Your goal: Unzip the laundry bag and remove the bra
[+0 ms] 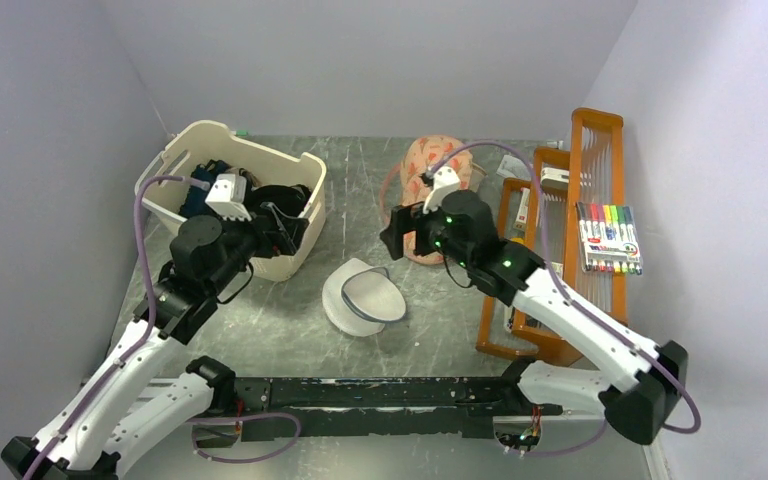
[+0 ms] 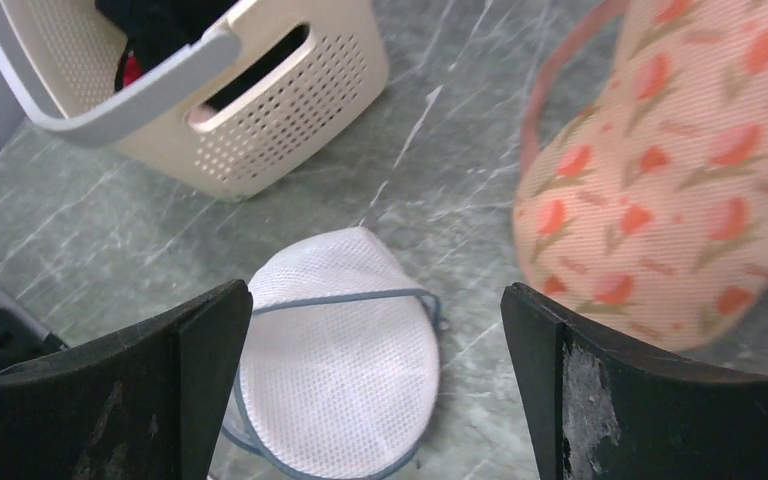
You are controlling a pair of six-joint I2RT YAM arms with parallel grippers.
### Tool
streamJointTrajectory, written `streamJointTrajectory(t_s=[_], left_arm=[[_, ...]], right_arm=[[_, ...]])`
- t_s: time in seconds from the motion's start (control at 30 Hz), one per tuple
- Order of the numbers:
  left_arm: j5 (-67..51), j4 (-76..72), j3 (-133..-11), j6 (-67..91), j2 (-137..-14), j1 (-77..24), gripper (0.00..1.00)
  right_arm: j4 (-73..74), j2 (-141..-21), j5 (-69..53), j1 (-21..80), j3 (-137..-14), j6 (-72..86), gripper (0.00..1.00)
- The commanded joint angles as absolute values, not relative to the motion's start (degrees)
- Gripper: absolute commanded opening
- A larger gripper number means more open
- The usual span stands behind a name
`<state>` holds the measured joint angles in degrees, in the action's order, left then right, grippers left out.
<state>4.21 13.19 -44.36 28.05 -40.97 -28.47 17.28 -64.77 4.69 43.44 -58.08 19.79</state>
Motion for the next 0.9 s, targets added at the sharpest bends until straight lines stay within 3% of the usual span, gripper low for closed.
streamJointTrajectory(t_s=[0.0, 0.17, 0.4, 0.87], left_arm=[[4.56, 10.91, -50.47, 23.38, -42.91, -28.2, 0.99], [6.54, 12.27, -58.91, 16.13, -45.75, -28.15, 0.99], [6.25, 12.24, -68.54, 11.55, -46.07, -28.21, 0.99], [8.13, 12.82, -72.62, 9.23, -44.14, -28.2, 0.99]], right_arm=[[20.36, -57.97, 14.11, 42.59, -61.88, 15.17, 0.99], [19.74, -48.56, 22.1, 42.46, -64.54, 12.26, 1.0], [15.82, -38.51, 21.97, 42.48, -67.39, 6.69, 1.0], [13.49, -38.2, 27.18, 42.56, -67.97, 4.16, 1.0]])
